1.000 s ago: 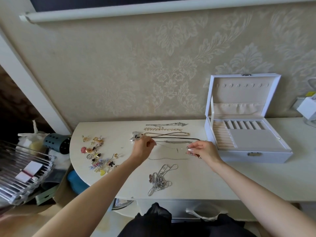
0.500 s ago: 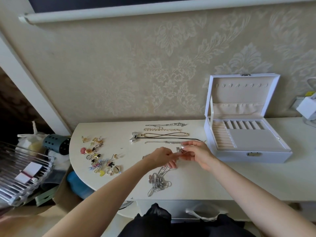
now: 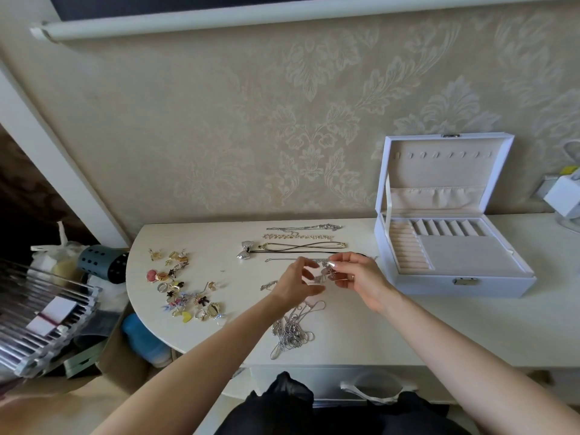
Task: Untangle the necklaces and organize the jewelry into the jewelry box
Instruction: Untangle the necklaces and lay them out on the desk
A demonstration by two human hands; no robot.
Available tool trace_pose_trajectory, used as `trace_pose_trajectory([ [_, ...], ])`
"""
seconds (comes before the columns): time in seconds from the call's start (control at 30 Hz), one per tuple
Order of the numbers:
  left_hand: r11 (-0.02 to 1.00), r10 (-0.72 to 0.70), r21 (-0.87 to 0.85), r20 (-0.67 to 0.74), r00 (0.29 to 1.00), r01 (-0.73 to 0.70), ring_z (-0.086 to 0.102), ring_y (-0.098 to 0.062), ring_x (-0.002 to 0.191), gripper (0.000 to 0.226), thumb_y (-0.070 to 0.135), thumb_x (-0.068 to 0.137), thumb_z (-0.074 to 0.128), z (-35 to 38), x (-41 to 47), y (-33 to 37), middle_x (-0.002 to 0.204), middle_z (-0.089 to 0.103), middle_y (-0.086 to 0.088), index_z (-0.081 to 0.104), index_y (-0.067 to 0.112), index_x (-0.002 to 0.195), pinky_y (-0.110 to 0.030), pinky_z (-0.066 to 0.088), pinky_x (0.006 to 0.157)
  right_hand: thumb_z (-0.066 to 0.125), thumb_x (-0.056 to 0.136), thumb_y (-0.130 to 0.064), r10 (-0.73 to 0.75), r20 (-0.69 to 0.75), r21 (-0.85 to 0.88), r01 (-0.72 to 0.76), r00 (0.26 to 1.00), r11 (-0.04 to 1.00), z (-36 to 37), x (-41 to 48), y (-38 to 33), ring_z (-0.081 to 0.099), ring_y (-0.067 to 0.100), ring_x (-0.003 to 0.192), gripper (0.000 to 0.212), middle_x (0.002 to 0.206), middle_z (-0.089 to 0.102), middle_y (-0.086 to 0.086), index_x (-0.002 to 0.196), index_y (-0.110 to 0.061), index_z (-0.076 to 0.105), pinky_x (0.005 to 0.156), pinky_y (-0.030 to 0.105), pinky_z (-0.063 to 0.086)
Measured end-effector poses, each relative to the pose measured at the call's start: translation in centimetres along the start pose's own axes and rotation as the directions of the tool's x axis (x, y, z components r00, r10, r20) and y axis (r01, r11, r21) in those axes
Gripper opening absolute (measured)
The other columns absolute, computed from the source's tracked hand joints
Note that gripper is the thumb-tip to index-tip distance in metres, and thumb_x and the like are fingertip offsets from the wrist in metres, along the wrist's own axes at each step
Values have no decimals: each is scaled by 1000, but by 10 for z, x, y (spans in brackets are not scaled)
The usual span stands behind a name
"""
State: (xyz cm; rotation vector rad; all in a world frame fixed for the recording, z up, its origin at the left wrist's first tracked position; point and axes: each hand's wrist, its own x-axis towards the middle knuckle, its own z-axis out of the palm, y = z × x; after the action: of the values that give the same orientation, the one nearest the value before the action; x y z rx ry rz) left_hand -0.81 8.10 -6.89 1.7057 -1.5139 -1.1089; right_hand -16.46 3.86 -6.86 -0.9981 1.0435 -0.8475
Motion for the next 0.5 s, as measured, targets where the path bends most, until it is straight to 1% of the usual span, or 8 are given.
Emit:
trace_pose_trajectory([
  [0.03,999,40,10,-9,999,-40,52,-8,77,31,12,83,70,0,1,0,94,54,1,54,12,109,-18,43,66,59,86,4,-5,9,-5,6,1000,1000,0,0,0,63,20,68,13,80,67,10,92,-6,65,60,24,49],
  [0.1,992,98,82,5,995,-98,51,-9,74,13,14,84,68,0,1,2,90,55,1,63,9,95,-21,41,68,60,85,3,-21,15,-23,21,1000,1000,1,-1,0,62,18,67,13,80,67,8,93,-5,66,59,24,48],
  [0.17,971,133,203,-30,991,-125,49,-12,76,13,16,86,66,-2,3,2,90,54,-1,69,6,92,-25,39,69,61,85,3,-42,2,-47,42,999,998,1,-2,-1,62,17,66,12,82,67,8,92,-6,66,59,23,48],
  [0.23,957,180,254,-130,975,-142,48,-11,71,10,17,86,64,-4,3,0,82,55,1,69,9,89,-25,36,66,61,85,2,-65,-25,-87,63,998,994,0,-2,-1,62,17,67,12,84,68,9,91,-7,67,60,22,48],
  [0.3,964,198,220,-234,952,-147,46,-10,60,7,20,86,64,-7,2,-2,64,55,7,66,17,80,-27,37,60,60,85,2,-79,-43,-130,73,996,989,-1,-2,-1,61,17,67,13,83,69,8,90,-9,67,60,21,48],
  [0.37,974,196,165,-266,944,-156,48,-11,53,9,22,86,62,-10,2,-4,52,55,7,63,20,76,-31,42,57,60,86,2,-85,-52,-164,75,995,984,0,-3,0,61,14,64,14,80,70,6,91,-9,66,59,19,47],
  [0.43,978,197,125,-250,948,-170,49,-13,48,10,22,87,61,-12,0,-3,50,60,4,63,18,77,-34,46,57,59,86,3,-88,-56,-188,76,995,979,0,-4,1,61,11,61,15,79,71,5,93,-8,67,58,18,46],
  [0.5,984,176,61,-243,954,-166,51,-14,46,11,19,87,60,-13,0,-1,53,64,3,65,14,78,-34,48,56,58,87,3,-94,-53,-200,81,994,976,0,-5,2,61,11,61,16,80,71,5,94,-8,67,60,19,46],
])
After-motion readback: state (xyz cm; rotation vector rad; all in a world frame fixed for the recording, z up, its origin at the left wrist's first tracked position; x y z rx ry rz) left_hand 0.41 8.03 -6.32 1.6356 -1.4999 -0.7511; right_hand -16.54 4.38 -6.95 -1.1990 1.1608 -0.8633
